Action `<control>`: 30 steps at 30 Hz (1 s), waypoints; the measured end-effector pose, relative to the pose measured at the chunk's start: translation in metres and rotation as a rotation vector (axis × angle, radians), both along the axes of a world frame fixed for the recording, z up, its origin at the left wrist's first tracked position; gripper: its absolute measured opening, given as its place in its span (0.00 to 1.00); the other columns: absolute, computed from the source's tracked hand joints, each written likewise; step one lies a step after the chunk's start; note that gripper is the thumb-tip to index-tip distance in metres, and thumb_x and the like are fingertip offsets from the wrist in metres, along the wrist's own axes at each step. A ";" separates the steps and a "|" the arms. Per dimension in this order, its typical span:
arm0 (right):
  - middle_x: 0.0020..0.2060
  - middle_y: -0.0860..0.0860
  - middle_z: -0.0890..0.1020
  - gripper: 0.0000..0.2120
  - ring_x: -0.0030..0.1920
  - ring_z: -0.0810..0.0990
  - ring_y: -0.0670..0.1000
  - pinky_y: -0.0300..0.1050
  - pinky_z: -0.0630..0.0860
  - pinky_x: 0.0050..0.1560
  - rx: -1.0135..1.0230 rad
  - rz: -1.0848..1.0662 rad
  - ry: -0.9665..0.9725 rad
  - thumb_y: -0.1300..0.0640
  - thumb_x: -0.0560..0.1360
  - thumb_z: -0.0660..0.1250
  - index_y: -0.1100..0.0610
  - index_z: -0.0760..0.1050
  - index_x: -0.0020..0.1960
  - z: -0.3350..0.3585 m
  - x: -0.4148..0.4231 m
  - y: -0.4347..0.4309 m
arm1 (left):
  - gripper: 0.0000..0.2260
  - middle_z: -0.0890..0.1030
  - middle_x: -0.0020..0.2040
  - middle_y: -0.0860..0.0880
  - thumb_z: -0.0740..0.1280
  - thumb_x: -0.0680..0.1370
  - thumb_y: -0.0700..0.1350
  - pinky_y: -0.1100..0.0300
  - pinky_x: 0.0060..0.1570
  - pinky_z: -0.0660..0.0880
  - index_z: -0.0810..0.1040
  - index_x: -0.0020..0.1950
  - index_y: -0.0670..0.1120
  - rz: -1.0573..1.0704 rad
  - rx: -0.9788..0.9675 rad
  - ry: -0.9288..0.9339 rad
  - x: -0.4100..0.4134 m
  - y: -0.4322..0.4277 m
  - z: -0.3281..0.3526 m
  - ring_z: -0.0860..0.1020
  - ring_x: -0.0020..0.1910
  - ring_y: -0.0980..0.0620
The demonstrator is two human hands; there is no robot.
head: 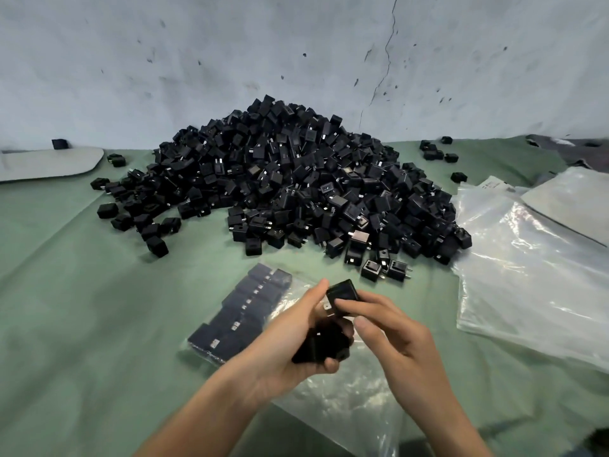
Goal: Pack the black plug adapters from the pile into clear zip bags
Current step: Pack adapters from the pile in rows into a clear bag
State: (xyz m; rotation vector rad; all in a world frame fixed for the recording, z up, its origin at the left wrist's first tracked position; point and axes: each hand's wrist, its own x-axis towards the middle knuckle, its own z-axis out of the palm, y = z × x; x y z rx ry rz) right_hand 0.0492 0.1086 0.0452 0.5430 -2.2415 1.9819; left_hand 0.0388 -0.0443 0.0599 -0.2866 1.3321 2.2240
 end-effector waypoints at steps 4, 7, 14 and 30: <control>0.59 0.42 0.80 0.11 0.63 0.75 0.41 0.34 0.72 0.58 -0.090 -0.071 -0.028 0.54 0.72 0.65 0.46 0.83 0.49 0.004 0.003 0.006 | 0.19 0.80 0.40 0.45 0.70 0.69 0.57 0.64 0.23 0.70 0.84 0.50 0.44 0.033 0.060 0.033 0.001 0.001 0.001 0.77 0.38 0.52; 0.55 0.44 0.82 0.10 0.60 0.77 0.42 0.34 0.74 0.54 -0.118 -0.114 -0.004 0.55 0.73 0.64 0.46 0.83 0.48 0.009 0.009 0.010 | 0.17 0.81 0.42 0.46 0.72 0.69 0.53 0.63 0.25 0.70 0.81 0.54 0.46 0.192 -0.118 0.245 0.001 0.009 -0.004 0.76 0.34 0.54; 0.62 0.38 0.77 0.09 0.63 0.73 0.36 0.33 0.71 0.58 -0.034 -0.075 -0.012 0.51 0.75 0.69 0.38 0.82 0.52 0.007 0.031 0.002 | 0.16 0.77 0.44 0.57 0.72 0.66 0.59 0.64 0.42 0.74 0.70 0.50 0.61 0.463 -0.934 0.895 0.010 0.021 -0.028 0.77 0.45 0.57; 0.54 0.41 0.82 0.15 0.56 0.78 0.37 0.27 0.69 0.56 0.214 -0.327 0.083 0.53 0.70 0.66 0.37 0.81 0.52 -0.013 0.035 0.039 | 0.28 0.65 0.42 0.62 0.74 0.66 0.55 0.69 0.27 0.65 0.66 0.61 0.55 0.174 -1.293 1.230 0.020 0.047 -0.035 0.70 0.43 0.58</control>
